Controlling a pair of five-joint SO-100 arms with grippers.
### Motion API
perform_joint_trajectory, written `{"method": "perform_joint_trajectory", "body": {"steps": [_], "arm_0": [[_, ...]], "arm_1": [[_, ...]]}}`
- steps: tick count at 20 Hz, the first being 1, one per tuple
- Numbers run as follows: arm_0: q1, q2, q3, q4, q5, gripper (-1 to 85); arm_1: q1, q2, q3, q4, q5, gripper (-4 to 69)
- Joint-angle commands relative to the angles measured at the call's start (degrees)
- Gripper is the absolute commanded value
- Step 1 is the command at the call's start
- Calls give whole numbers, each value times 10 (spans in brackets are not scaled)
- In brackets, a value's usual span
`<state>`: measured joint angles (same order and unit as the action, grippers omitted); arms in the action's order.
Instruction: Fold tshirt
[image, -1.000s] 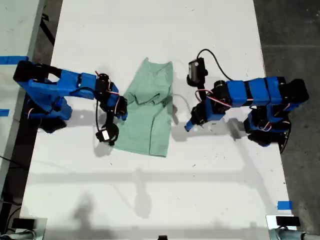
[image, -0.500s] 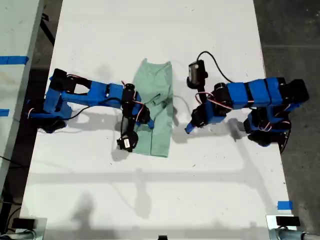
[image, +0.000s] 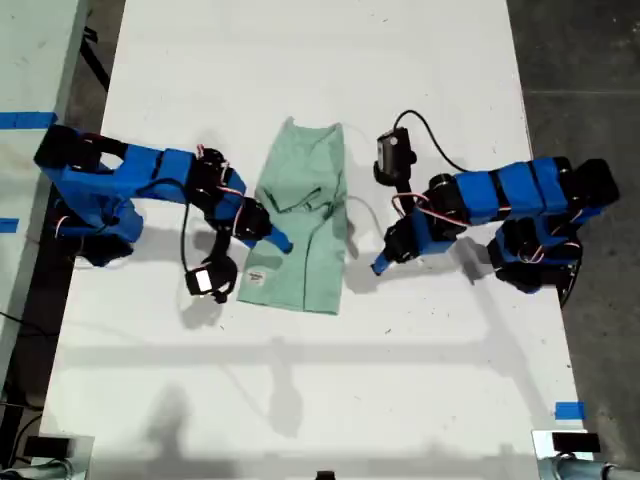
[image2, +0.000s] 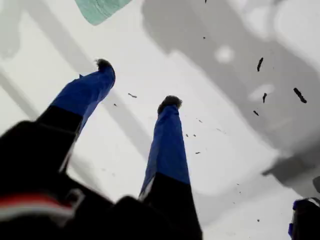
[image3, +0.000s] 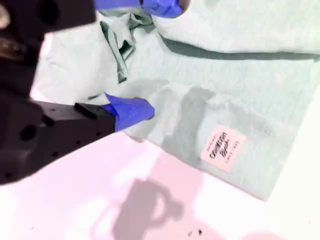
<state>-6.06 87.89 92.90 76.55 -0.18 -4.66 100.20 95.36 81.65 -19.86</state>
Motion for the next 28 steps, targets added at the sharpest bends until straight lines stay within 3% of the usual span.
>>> {"method": "perform_joint_trajectory", "body": {"steps": [1, 5, 9, 14, 21, 28], "arm_0": [[51, 162, 127, -22, -63, 276], [119, 239, 214, -56, -116, 261], [142, 220, 239, -127, -113, 249], [135, 120, 201, -139, -94, 258], [149, -2, 186, -216, -89, 240], [134, -92, 137, -204, -74, 215]], "arm_1": [[-19, 27, -29, -17, 8, 221], [-31, -132, -207, 22, -6, 275], [-33, -272, -356, 46, -4, 314], [-31, -346, -406, 33, 8, 326], [-34, -422, -430, 11, 18, 338], [-33, -455, -426, -33, 23, 336]]}}
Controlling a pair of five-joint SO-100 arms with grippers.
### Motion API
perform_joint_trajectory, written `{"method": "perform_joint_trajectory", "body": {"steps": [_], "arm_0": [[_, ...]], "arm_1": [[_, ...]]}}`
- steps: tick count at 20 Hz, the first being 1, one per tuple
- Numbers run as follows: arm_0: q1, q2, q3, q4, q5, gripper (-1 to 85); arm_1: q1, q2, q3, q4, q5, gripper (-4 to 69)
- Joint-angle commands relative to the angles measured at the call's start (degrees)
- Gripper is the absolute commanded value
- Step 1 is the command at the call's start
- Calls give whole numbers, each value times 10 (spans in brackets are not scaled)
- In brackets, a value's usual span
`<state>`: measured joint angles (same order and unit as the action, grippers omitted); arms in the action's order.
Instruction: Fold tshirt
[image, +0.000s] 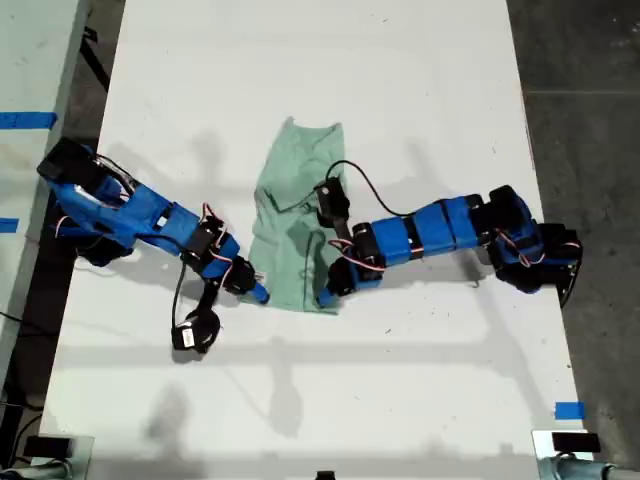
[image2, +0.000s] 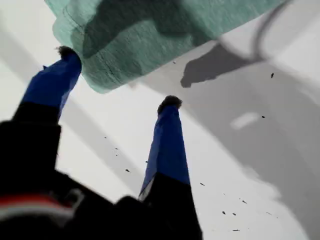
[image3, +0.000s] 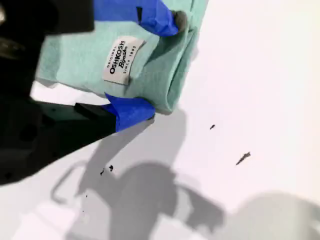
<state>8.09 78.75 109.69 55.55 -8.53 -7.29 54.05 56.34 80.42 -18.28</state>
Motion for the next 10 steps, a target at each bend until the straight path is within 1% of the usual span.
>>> {"method": "perform_joint_trajectory", "body": {"steps": [1, 4, 6, 7, 8, 9, 10], "arm_0": [[-6, -12, -33, 4, 9, 209], [0, -40, -40, -17, 5, 195], [2, -50, -50, -19, 4, 170], [-1, -51, -50, -21, 7, 149], [-3, -53, -51, -26, 18, 104], [-2, -56, -51, -32, 21, 33], [5, -68, -61, -30, 11, 1]], "arm_1": [[-7, -1, -36, -28, 8, 333], [-11, -32, -39, -58, 11, 309], [-16, -51, -43, -69, 10, 268], [-18, -60, -44, -76, 10, 235], [-20, -65, -44, -82, 8, 160], [-23, -68, -44, -85, 14, 19], [-25, -69, -44, -87, 14, -10]]}}
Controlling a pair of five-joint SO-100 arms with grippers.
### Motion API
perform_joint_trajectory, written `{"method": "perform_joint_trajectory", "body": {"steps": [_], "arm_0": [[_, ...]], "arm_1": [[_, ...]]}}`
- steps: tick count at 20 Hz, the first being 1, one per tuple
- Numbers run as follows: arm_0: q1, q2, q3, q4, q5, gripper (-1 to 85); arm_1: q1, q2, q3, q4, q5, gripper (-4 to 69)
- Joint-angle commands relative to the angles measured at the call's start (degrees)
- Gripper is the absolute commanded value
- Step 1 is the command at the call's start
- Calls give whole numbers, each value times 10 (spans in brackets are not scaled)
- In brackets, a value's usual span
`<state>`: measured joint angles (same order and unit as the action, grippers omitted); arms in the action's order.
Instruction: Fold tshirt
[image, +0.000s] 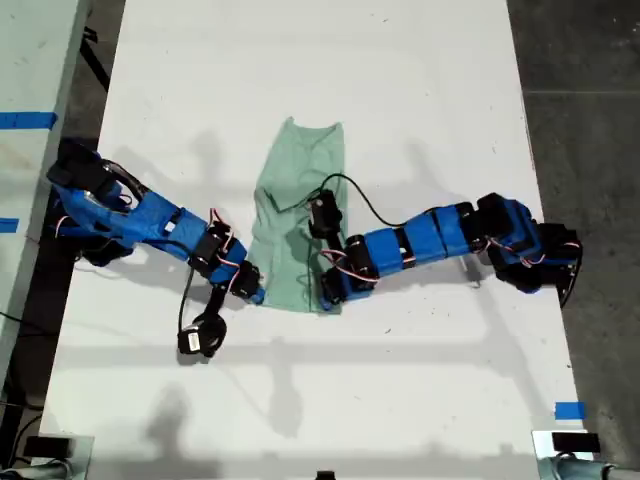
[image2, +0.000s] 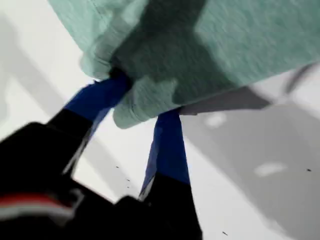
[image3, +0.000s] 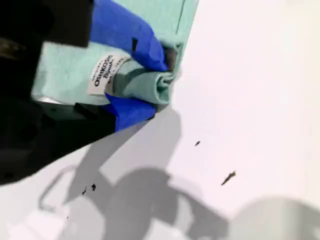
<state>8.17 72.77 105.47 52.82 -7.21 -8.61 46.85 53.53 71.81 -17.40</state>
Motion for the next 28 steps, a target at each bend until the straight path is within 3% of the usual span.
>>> {"method": "perform_joint_trajectory", "body": {"steps": [1, 3, 7, 11, 16, 20, 23, 28], "arm_0": [[9, -31, -53, 25, -2, 1], [23, -98, -167, 122, -2, 1], [69, -224, -448, 248, 5, 1], [110, -178, -515, 236, -1, 1], [135, -127, -520, 187, -8, 1], [56, -62, -514, 236, 55, 1], [-65, 11, -497, 305, 137, 1], [-260, 34, -483, 347, 272, 1]], "arm_1": [[-14, 3, -16, -2, 6, -9], [-21, 4, -15, 2, 7, -8], [-64, 64, -15, 55, 12, -8], [-134, 168, -15, 100, 33, -8], [-129, 193, -10, 51, 26, -8], [-37, 213, -9, 54, -66, -8], [61, 239, -8, 63, -149, -8], [203, 279, 16, 71, -243, -8]]}}
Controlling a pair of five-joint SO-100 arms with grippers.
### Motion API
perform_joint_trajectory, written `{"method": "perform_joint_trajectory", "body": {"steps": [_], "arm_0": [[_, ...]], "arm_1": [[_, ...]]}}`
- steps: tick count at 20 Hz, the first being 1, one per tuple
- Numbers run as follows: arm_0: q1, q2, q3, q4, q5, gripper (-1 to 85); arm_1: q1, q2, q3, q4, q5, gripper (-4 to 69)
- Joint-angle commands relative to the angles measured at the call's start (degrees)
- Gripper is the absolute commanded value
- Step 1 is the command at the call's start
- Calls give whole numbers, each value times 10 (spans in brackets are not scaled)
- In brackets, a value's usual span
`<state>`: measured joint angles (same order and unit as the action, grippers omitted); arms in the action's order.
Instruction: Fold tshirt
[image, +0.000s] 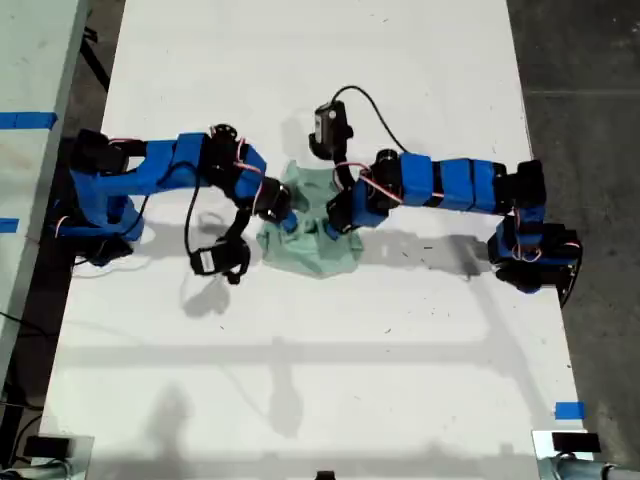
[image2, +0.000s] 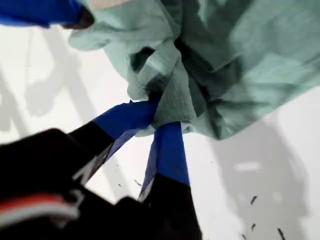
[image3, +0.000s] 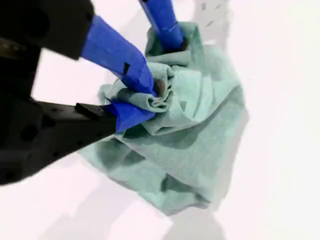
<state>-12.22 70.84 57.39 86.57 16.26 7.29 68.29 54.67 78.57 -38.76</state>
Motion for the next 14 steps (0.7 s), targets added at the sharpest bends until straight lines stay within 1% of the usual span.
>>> {"method": "perform_joint_trajectory", "body": {"steps": [1, 4, 5, 6, 7, 8, 9, 11, 13, 14], "arm_0": [[-84, 43, 3, 7, 54, 1], [-134, -1, -7, -3, 84, 1], [-145, -3, -9, 3, 84, 32], [-158, 6, -9, 15, 88, 223], [-180, 25, -6, 33, 89, 303], [-206, 56, 2, 49, 87, 319], [-233, 93, 17, 62, 87, 331], [-284, 171, 50, 71, 97, 338], [-324, 257, 114, 67, 104, 338], [-335, 306, 163, 54, 105, 336]], "arm_1": [[63, 69, 13, 4, -40, -8], [108, 66, 33, 2, -56, -15], [125, 67, 40, 9, -51, 57], [142, 70, 43, 34, -52, 215], [164, 89, 54, 60, -47, 274], [189, 126, 80, 56, -76, 455], [214, 163, 96, 69, -91, 445], [272, 264, 146, 105, -115, 395], [334, 412, 252, 106, -137, 361], [359, 493, 311, 112, -144, 351]]}}
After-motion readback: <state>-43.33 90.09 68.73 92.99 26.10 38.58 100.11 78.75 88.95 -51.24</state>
